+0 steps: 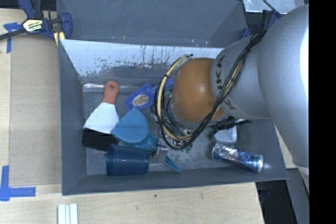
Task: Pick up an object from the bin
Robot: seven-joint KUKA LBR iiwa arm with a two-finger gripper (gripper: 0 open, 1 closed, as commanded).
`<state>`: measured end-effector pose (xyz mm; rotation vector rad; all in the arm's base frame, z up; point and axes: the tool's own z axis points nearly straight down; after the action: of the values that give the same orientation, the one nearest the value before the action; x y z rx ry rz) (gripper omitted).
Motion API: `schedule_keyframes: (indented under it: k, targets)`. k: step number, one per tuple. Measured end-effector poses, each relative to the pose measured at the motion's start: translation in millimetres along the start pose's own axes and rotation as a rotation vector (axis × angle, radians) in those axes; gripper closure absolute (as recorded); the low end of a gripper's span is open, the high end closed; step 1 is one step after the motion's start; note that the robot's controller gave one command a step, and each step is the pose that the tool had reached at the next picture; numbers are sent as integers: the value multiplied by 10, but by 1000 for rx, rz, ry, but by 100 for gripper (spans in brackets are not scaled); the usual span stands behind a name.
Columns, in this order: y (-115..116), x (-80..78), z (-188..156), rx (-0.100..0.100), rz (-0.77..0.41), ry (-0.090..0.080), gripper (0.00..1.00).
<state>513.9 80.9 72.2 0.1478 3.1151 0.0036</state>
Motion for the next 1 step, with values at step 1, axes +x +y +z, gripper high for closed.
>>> schedule_keyframes:
  k: [1]
  targets:
    - [30,-26,7,0,-234,-4,0]
